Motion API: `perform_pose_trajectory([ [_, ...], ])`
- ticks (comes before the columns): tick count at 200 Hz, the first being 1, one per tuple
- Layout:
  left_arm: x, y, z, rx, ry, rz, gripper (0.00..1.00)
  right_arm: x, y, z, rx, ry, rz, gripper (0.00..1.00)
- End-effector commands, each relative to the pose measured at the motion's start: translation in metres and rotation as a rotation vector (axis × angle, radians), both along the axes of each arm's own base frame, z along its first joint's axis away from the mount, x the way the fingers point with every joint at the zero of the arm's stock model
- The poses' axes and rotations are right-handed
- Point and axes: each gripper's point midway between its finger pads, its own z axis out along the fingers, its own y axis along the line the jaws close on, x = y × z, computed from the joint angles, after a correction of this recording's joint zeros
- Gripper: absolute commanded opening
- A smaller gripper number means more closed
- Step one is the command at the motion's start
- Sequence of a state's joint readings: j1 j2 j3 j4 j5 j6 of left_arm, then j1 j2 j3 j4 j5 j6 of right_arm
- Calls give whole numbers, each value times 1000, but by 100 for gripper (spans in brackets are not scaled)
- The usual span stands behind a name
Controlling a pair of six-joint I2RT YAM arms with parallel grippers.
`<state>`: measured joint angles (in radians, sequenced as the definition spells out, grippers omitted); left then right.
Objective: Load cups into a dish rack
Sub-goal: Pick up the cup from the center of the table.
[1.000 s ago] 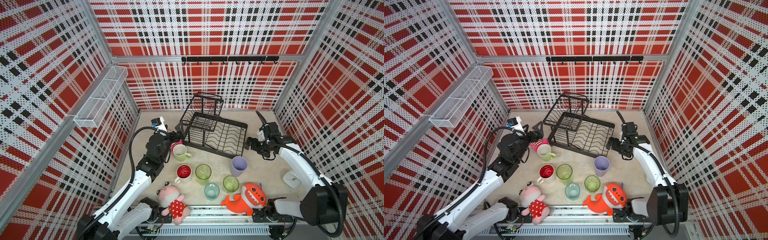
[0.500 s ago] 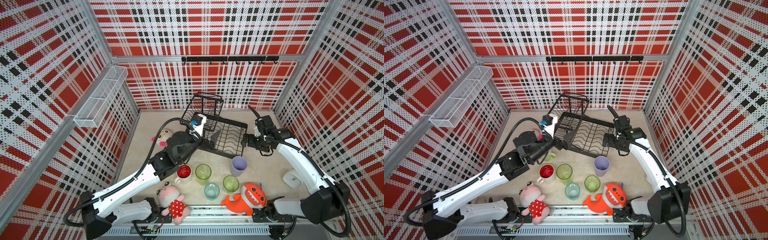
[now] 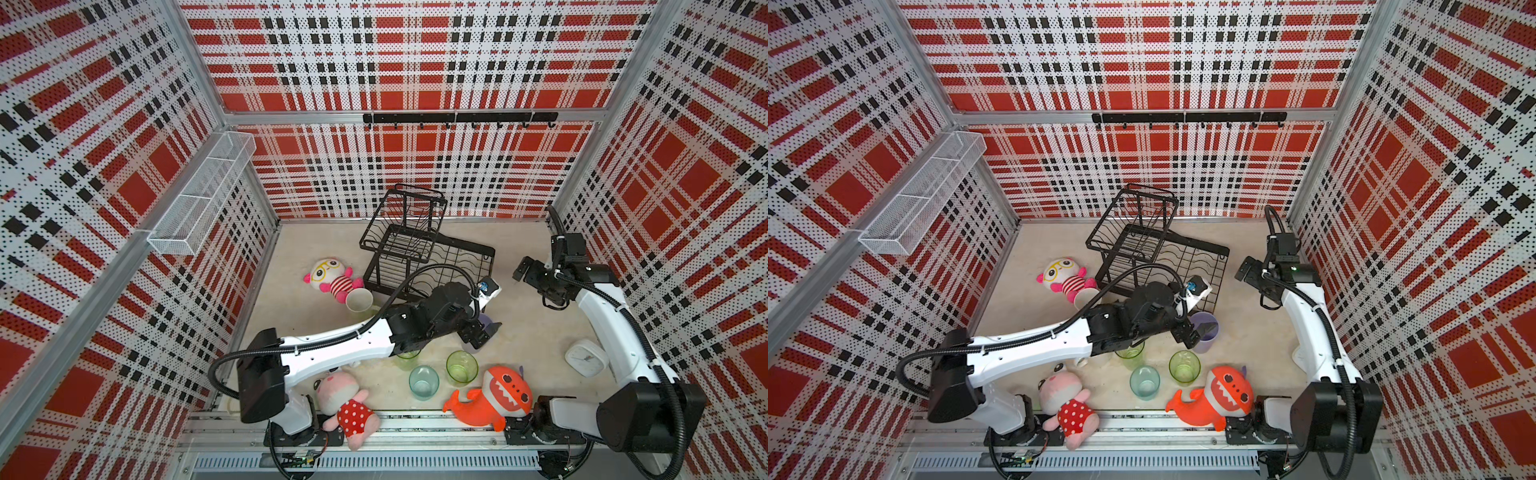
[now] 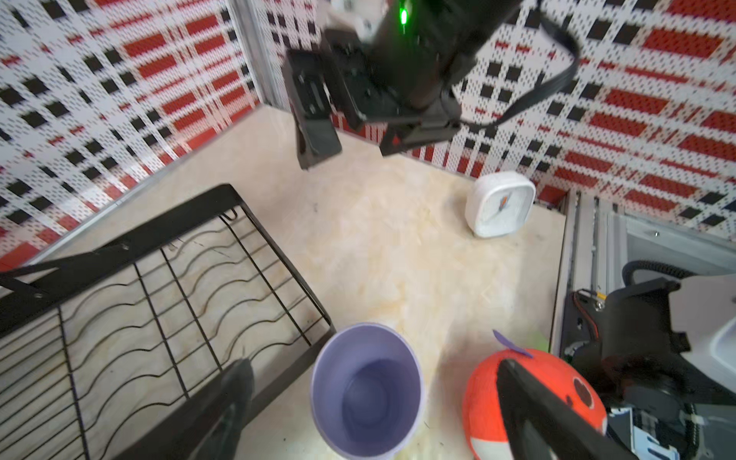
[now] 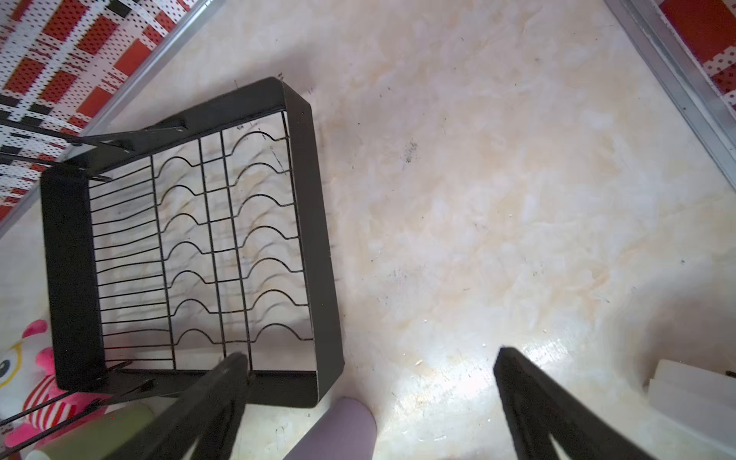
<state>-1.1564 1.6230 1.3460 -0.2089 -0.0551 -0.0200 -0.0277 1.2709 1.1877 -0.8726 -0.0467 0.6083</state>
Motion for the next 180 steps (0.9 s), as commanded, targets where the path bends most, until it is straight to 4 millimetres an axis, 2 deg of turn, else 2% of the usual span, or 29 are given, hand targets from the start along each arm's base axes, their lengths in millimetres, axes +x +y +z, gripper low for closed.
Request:
perform_pose_trajectory([
  [1, 5, 3, -23, 73, 109, 15, 98, 1, -2, 6, 4, -33, -15, 100],
  [29, 45, 20, -39, 79, 277, 161, 98, -3, -4, 4, -3, -23, -20, 100],
  [37, 49, 22, -45, 88, 332, 172, 98, -3, -4, 4, -7, -24, -21, 100],
  [50, 50, 22, -53, 106, 388, 170, 99, -4, -6, 4, -15, -26, -27, 100],
  [70, 46, 17, -66, 157, 382, 160, 98, -6, -8, 3, -23, -23, -34, 100],
  [93, 41, 11, -70, 189, 371, 149, 96, -6, -8, 1, -22, -20, -37, 100],
  [134, 54, 19, -90, 291, 336, 236, 91, -8, -7, -2, -13, -16, -38, 100],
  [180, 51, 9, -103, 332, 341, 221, 81, -8, -7, -5, -9, -11, -39, 100],
])
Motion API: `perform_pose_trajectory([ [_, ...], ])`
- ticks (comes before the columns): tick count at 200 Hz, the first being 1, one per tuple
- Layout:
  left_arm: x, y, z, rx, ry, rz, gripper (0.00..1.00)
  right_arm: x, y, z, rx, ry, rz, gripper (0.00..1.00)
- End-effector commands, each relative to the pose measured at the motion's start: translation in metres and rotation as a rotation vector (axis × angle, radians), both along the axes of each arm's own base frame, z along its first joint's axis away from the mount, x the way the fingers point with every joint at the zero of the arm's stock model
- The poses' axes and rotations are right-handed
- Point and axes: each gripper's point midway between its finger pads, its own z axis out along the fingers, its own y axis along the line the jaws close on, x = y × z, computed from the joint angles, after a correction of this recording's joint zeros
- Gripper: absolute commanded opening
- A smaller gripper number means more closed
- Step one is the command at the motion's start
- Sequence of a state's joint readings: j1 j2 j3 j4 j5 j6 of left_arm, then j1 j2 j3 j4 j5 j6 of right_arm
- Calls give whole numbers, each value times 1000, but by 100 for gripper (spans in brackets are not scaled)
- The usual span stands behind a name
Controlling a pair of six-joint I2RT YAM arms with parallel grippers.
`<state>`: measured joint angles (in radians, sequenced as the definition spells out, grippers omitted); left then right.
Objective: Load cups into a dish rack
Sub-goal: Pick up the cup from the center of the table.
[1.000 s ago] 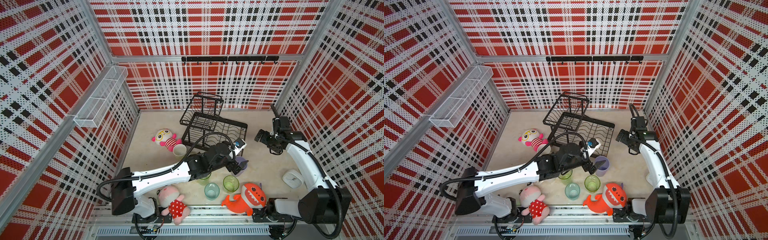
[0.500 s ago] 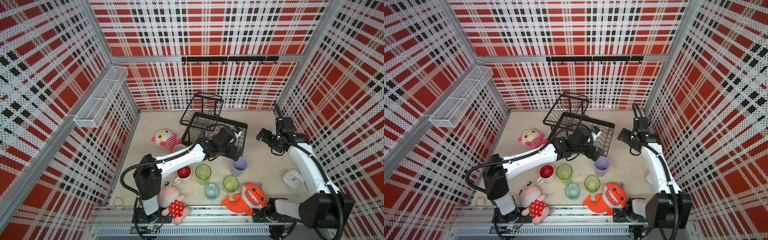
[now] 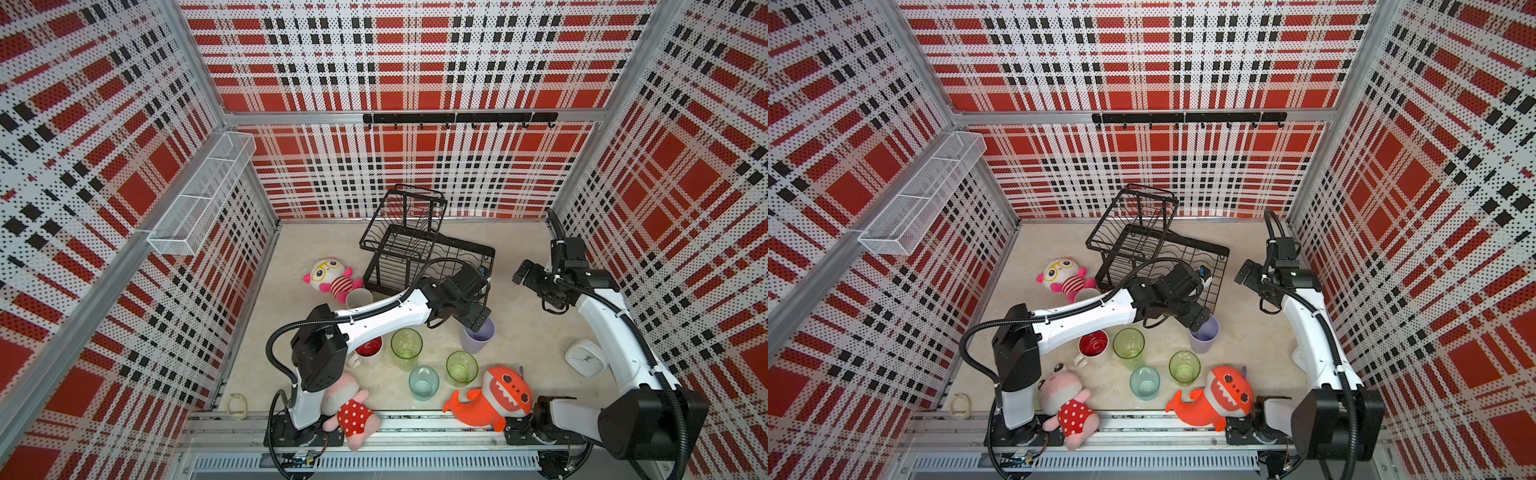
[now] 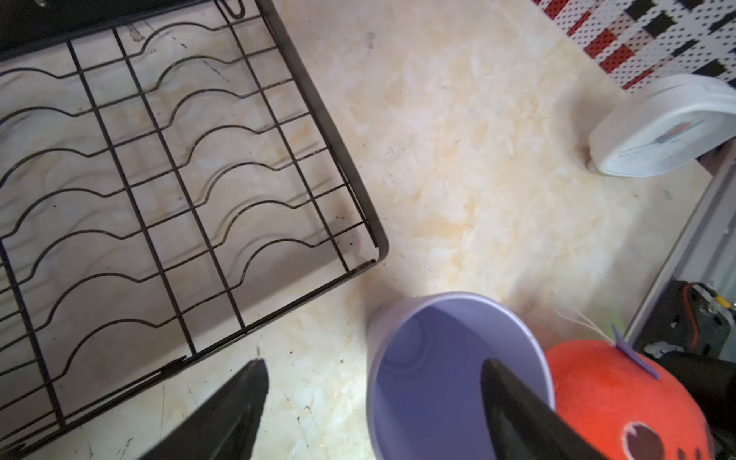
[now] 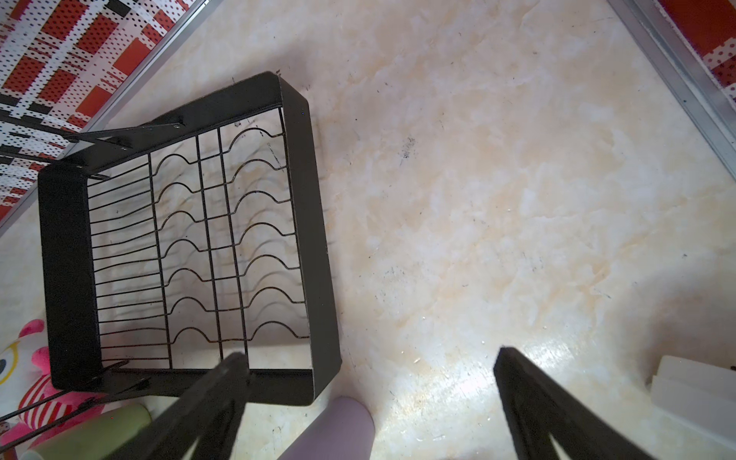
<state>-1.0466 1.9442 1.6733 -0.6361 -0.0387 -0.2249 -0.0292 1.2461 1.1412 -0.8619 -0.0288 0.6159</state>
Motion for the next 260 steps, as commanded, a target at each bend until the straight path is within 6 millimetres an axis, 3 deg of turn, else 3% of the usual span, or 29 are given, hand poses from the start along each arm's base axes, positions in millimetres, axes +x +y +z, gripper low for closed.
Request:
perform_pose_trajectory([
  [1, -4, -2, -8, 40, 12, -14, 81, -1, -3, 4, 2, -23, -21, 100],
  [30, -4, -2, -14, 47, 29, -22, 71, -1, -2, 3, 9, -22, -19, 100],
  [60, -9, -4, -20, 42, 67, -48, 66, -2, -2, 3, 8, -22, -18, 100],
  [81, -6, -3, -25, 56, 68, -33, 53, -1, -2, 3, 9, -24, -19, 100],
  [118, -3, -2, -27, 60, 76, -26, 40, -2, -1, 3, 14, -21, -17, 100],
  [174, -4, -3, -34, 82, 84, -41, 34, -2, 1, 6, 27, -28, -17, 100],
  [198, -4, -3, -37, 90, 88, -44, 18, -3, 2, 5, 37, -27, -16, 100],
  [222, -6, -7, -28, 56, 102, -63, 9, -2, 5, 5, 54, -29, -9, 100],
  [260, 4, -13, 9, -26, 70, -56, 0, -2, 9, 12, 74, -41, 0, 100],
])
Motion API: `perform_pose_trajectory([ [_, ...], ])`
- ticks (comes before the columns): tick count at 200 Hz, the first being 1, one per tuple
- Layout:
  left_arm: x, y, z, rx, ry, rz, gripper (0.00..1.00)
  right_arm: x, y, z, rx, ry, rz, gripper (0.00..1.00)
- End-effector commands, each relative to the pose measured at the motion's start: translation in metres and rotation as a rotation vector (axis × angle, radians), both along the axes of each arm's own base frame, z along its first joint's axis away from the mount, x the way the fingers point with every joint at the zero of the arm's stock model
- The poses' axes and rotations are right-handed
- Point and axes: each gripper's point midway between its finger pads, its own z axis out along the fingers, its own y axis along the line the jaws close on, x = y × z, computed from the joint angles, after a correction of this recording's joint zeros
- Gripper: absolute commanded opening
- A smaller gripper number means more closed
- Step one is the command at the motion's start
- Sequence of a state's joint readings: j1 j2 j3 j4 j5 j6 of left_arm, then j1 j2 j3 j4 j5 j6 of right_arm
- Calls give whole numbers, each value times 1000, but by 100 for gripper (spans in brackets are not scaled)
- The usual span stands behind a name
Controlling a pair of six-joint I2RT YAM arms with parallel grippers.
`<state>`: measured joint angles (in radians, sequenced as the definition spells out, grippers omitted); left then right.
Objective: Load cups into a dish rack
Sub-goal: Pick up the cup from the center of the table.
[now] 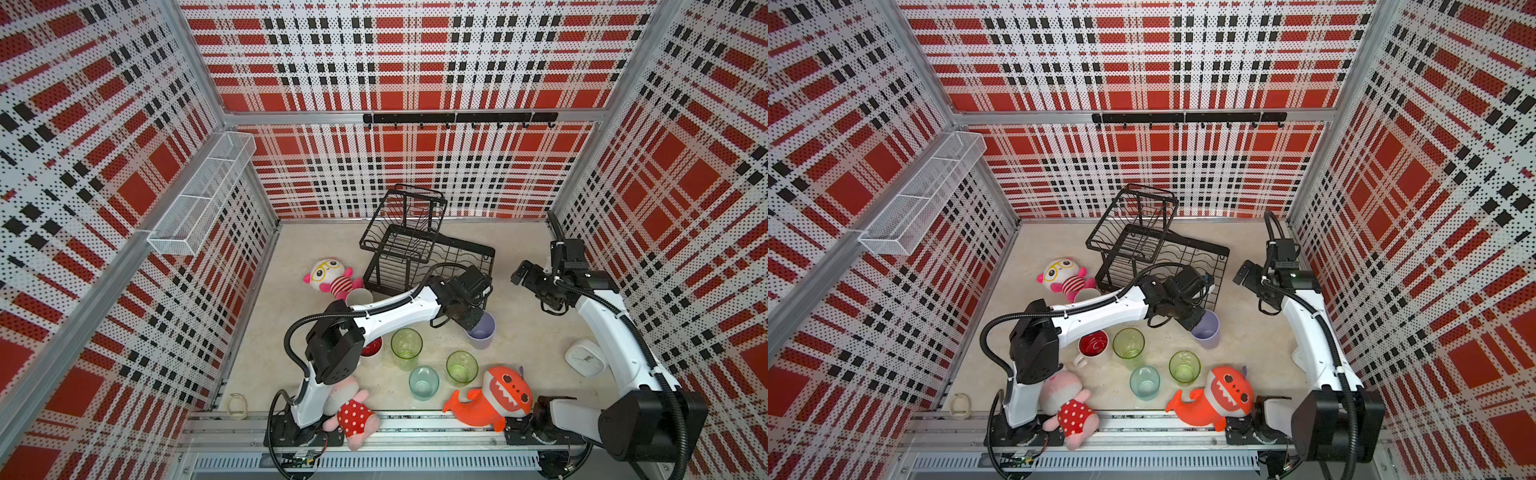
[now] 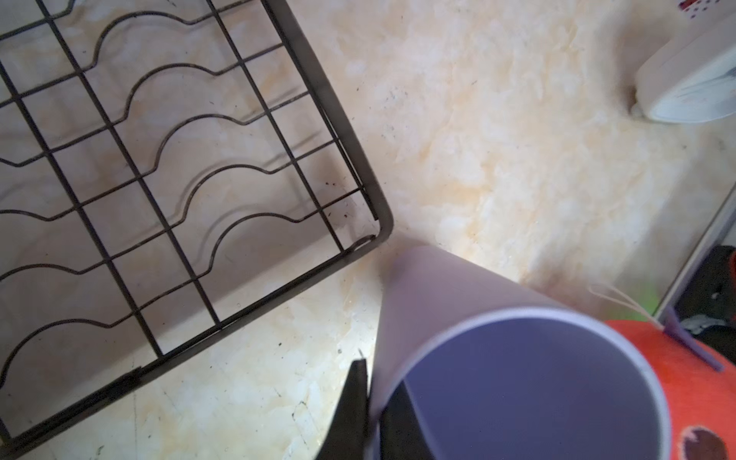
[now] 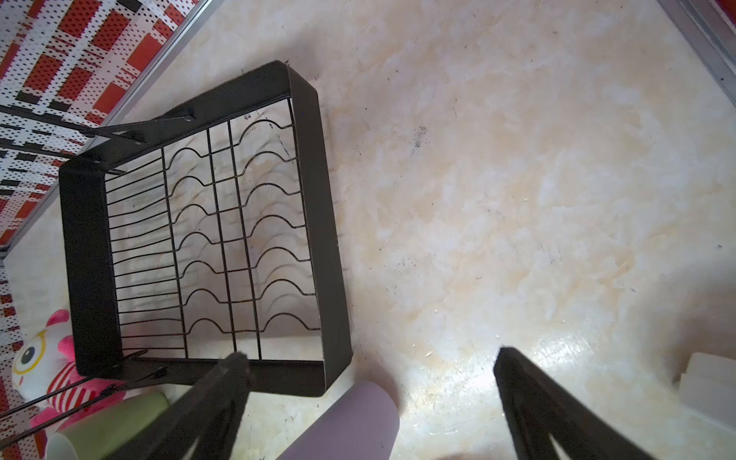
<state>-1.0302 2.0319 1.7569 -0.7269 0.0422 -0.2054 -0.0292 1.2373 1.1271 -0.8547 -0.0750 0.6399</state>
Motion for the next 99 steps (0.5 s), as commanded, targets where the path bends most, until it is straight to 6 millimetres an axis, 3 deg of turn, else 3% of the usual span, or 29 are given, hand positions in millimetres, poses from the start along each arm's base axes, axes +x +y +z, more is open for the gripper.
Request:
perform_pose_trajectory([
  [1, 8, -9, 33, -83, -24, -6, 0, 0, 1, 14, 22, -40, -7, 100],
  [54, 39, -3, 107, -227, -206, 82, 0, 0, 18, 47, 134, -109, 10, 100],
  [99, 56, 5, 189, -557, -385, 105, 0, -1, 41, 69, 287, -133, 41, 100],
])
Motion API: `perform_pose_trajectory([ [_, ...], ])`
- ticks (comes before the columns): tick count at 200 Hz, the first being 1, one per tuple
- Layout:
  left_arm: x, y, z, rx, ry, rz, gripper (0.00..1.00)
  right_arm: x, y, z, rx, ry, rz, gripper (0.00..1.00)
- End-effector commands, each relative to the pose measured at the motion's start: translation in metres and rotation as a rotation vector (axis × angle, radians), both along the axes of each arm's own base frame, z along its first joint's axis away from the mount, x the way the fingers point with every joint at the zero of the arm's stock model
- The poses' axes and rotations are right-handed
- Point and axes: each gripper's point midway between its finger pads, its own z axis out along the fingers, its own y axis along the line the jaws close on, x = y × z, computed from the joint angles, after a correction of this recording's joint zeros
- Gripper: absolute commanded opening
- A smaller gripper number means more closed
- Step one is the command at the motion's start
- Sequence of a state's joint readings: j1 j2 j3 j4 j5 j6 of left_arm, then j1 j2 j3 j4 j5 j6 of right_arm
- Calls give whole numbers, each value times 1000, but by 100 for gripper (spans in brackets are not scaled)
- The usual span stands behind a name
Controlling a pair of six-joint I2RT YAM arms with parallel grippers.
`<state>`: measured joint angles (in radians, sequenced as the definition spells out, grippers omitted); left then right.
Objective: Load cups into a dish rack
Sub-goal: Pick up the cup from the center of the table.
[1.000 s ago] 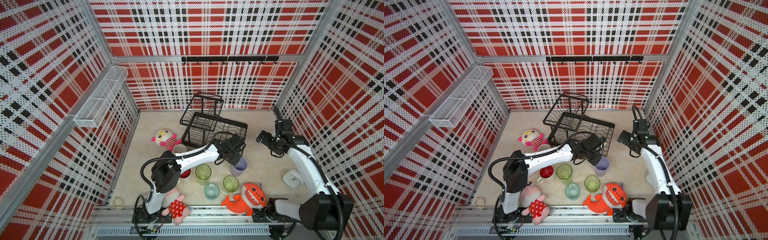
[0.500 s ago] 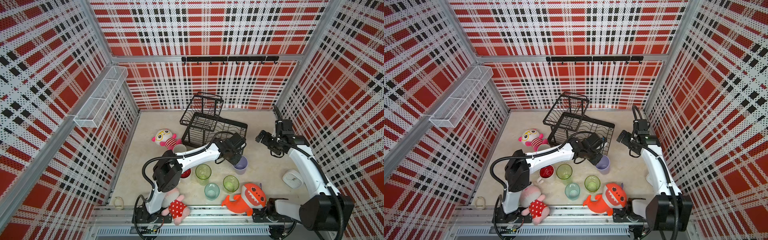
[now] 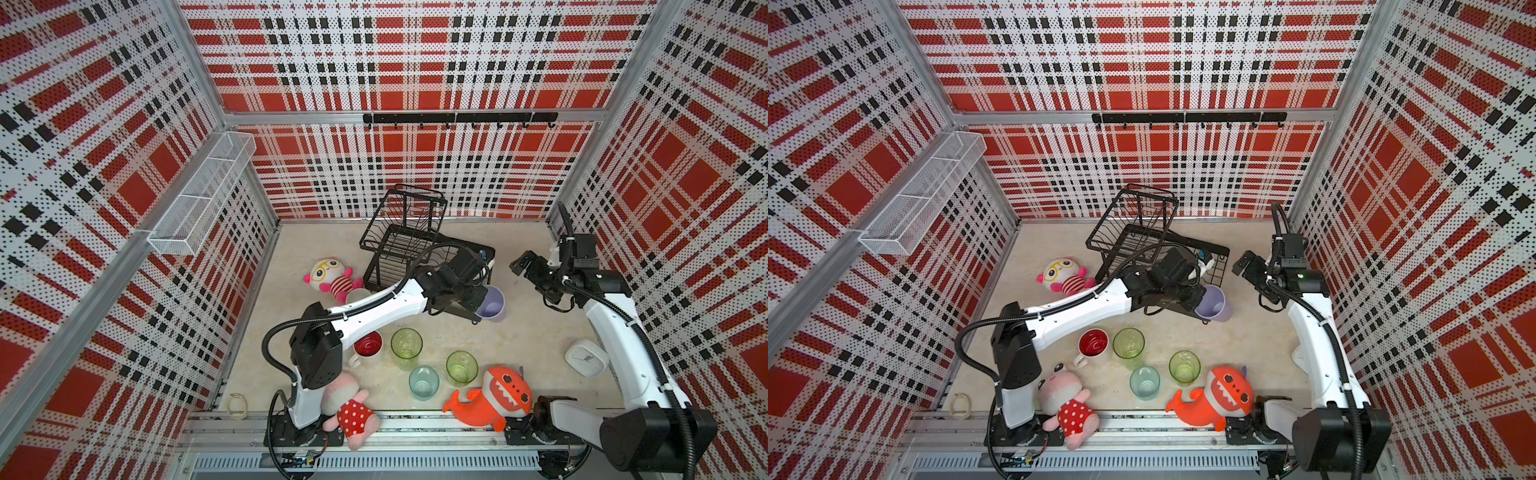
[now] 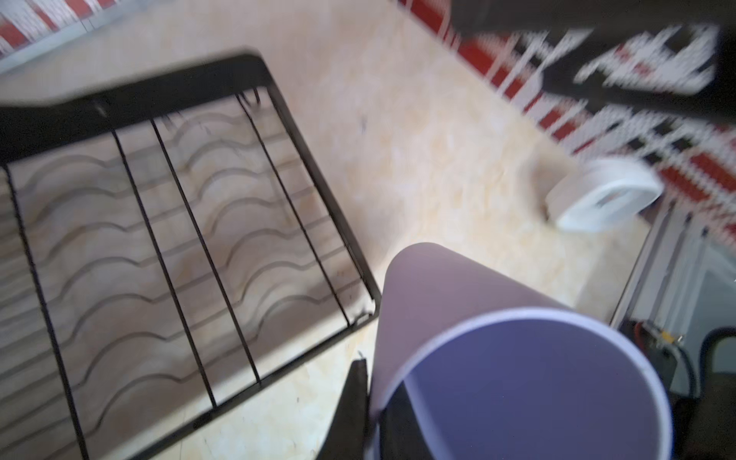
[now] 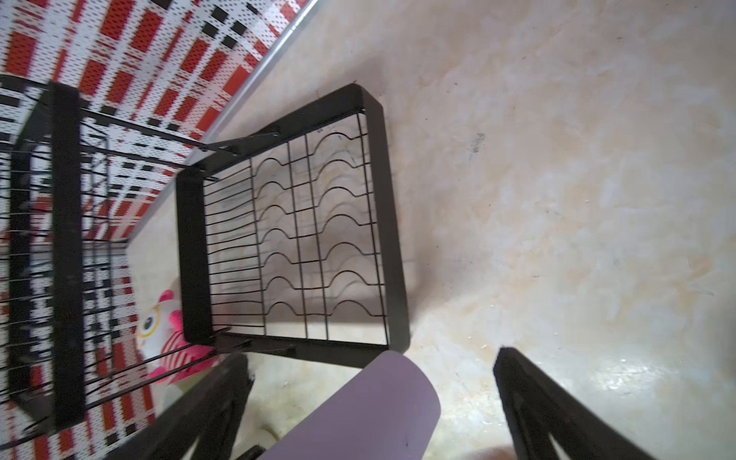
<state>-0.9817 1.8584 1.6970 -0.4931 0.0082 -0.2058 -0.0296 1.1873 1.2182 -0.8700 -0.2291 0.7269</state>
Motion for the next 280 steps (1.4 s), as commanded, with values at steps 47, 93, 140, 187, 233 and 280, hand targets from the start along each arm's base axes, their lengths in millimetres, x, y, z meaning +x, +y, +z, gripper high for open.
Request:
perform_pose_trajectory([
  [47, 5, 53, 150, -556, -545, 92, 0, -3, 24, 35, 263, -36, 50, 100],
  [93, -7, 76, 153, -671, -664, 98, 0, -1, 62, 79, 548, -191, 253, 100],
  [140, -12, 70, 151, -681, -683, 49, 0, -5, 72, 90, 606, -257, 331, 100],
  [187, -8, 62, 148, -706, -651, 46, 0, -13, 84, 91, 654, -275, 369, 100],
  [233, -9, 47, 144, -713, -636, 11, 0, -15, 104, 97, 679, -281, 428, 100],
  [280, -4, 41, 143, -734, -607, 17, 0, -19, 113, 106, 697, -308, 483, 100],
])
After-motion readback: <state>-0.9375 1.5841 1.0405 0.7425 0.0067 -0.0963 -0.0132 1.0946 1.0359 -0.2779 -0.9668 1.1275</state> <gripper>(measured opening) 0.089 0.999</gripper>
